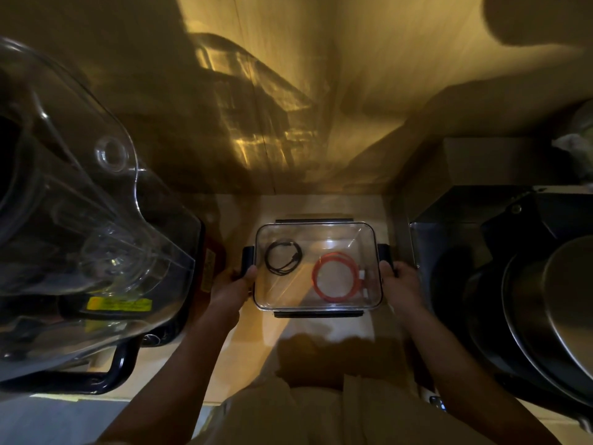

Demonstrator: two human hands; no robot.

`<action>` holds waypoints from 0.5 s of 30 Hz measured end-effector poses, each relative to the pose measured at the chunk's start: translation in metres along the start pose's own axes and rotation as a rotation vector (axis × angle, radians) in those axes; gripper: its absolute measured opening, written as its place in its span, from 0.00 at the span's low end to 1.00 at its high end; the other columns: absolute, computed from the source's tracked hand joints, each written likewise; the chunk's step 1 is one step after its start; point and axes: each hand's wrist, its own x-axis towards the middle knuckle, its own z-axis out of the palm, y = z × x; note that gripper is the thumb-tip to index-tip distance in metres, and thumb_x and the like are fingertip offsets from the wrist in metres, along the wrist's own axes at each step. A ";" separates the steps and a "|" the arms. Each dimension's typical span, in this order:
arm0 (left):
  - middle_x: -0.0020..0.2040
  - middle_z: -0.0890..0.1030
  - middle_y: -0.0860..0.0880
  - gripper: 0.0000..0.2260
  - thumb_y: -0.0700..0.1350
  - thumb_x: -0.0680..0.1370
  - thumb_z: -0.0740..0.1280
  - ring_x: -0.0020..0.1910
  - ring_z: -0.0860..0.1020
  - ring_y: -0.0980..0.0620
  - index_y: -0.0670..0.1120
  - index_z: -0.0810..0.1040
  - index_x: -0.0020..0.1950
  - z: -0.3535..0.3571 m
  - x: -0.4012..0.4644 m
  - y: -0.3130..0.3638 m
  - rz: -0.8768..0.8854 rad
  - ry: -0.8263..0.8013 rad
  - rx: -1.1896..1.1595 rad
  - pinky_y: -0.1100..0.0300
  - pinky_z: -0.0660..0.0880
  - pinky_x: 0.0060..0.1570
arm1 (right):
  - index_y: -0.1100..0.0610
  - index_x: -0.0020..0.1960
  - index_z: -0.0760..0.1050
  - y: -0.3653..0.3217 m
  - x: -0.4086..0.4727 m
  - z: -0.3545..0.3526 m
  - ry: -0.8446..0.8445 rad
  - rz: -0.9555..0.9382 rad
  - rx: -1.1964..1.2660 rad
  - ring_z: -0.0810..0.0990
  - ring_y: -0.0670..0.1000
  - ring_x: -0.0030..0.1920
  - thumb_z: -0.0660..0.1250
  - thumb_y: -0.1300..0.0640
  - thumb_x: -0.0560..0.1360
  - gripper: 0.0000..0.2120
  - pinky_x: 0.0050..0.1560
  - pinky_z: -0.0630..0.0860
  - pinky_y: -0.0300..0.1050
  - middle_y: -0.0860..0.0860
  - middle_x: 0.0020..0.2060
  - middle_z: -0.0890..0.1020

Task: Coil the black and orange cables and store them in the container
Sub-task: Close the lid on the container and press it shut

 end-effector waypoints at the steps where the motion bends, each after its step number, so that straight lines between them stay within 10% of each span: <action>1: 0.52 0.83 0.41 0.11 0.47 0.79 0.70 0.50 0.82 0.42 0.43 0.79 0.57 0.000 0.002 0.001 0.004 0.008 0.016 0.43 0.79 0.57 | 0.52 0.39 0.75 0.002 0.002 0.000 0.001 0.006 0.006 0.80 0.52 0.40 0.63 0.51 0.80 0.12 0.39 0.70 0.42 0.48 0.35 0.81; 6: 0.55 0.81 0.46 0.17 0.48 0.77 0.71 0.55 0.79 0.44 0.46 0.75 0.64 0.008 -0.001 0.010 0.167 0.158 0.243 0.53 0.75 0.49 | 0.52 0.48 0.75 0.001 0.004 0.002 0.038 -0.059 0.027 0.81 0.55 0.45 0.65 0.55 0.79 0.02 0.37 0.70 0.39 0.46 0.38 0.80; 11: 0.62 0.80 0.45 0.20 0.48 0.77 0.71 0.60 0.79 0.45 0.48 0.74 0.68 0.013 -0.014 0.006 0.423 0.293 0.505 0.49 0.77 0.57 | 0.57 0.64 0.73 -0.008 -0.013 -0.001 0.076 -0.276 -0.156 0.79 0.54 0.53 0.68 0.57 0.76 0.17 0.50 0.77 0.48 0.53 0.54 0.79; 15: 0.59 0.81 0.44 0.16 0.46 0.76 0.72 0.57 0.80 0.44 0.46 0.78 0.64 0.013 -0.023 -0.004 0.509 0.294 0.515 0.51 0.77 0.55 | 0.57 0.57 0.79 -0.014 -0.031 -0.004 0.064 -0.450 -0.227 0.80 0.55 0.49 0.67 0.61 0.76 0.11 0.47 0.75 0.45 0.55 0.48 0.82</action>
